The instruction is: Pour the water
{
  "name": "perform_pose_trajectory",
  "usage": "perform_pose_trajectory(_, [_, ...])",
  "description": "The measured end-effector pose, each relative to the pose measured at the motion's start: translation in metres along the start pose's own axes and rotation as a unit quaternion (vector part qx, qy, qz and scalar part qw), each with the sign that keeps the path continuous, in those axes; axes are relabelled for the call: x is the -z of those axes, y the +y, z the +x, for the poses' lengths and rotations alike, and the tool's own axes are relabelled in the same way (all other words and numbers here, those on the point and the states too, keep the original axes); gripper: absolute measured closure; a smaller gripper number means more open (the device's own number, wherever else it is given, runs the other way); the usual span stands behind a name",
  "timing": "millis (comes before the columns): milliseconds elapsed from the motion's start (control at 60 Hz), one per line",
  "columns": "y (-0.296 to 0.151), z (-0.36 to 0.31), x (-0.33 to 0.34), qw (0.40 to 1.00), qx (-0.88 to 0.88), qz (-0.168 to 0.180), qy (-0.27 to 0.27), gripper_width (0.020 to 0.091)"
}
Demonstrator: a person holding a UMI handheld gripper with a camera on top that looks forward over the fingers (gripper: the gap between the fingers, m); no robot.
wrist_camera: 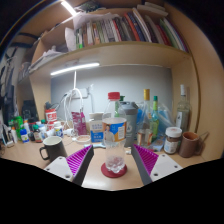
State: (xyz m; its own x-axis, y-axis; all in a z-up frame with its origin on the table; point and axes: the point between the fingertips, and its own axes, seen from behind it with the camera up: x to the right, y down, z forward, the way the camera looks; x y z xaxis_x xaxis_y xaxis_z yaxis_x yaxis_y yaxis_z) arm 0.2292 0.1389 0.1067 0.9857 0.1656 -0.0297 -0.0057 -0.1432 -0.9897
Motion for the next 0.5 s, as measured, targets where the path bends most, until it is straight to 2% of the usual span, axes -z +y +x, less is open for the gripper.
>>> perform_pose_trajectory(150, [-0.009,0.001,0.087,1.0,-0.01,-0.006,0.011,0.0281])
perform_pose_trajectory(367, [-0.016,0.003,0.202,0.999,0.033,0.018,0.014,0.0275])
perform_pose_trajectory(500, [-0.016,-0.006,0.247,0.999,0.013,0.027,-0.01,0.0276])
